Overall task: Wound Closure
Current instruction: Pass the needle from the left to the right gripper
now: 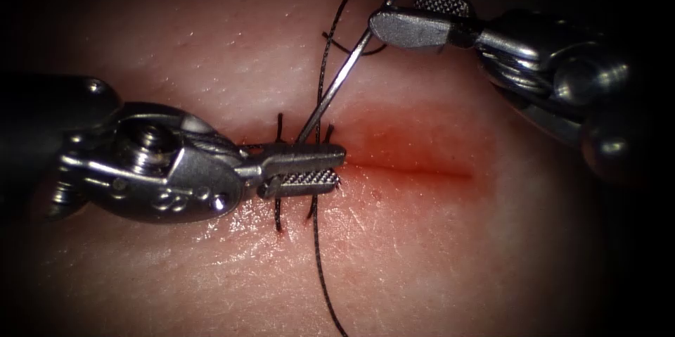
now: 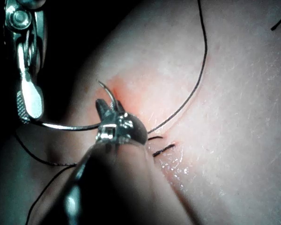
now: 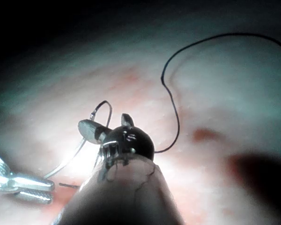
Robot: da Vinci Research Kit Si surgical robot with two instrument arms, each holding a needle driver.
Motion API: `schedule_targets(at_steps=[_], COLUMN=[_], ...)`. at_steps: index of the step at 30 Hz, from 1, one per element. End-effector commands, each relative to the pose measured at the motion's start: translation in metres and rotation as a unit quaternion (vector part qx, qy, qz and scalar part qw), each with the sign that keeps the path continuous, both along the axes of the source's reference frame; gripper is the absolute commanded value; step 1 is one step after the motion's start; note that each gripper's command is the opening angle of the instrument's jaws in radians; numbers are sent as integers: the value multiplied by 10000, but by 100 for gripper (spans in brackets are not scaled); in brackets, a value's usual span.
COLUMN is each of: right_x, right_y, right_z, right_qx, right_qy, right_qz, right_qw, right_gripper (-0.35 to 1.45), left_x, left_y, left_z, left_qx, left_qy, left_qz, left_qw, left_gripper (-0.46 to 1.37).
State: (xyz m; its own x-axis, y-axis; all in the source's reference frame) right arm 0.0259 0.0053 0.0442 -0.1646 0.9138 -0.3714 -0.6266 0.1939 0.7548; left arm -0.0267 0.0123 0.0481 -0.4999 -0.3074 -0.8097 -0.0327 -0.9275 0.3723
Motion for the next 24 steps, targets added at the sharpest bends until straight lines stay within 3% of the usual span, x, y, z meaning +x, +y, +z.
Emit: schedule_targets(at_steps=[1, 8, 14, 24], right_x=[1, 0, -10, -25], right_y=[0, -5, -20, -38], right_z=[2, 7, 9, 3], right_qx=[-18, -99, -55, 287], right_qy=[71, 142, 329, 836], right_qz=[6, 32, 0, 3], right_qw=[10000, 9998, 9994, 9961], right_gripper=[139, 142, 140, 135], left_x=[0, -5, -16, -26], left_y=[-1, -7, -4, -11], left_z=[0, -2, -3, 2], left_qx=[19, 235, 562, 653], left_qy=[5, -105, -517, -441], left_qz=[28, -90, -493, -1014], left_qw=[10000, 9996, 9959, 9917], left_gripper=[-35, -35, -35, -35])
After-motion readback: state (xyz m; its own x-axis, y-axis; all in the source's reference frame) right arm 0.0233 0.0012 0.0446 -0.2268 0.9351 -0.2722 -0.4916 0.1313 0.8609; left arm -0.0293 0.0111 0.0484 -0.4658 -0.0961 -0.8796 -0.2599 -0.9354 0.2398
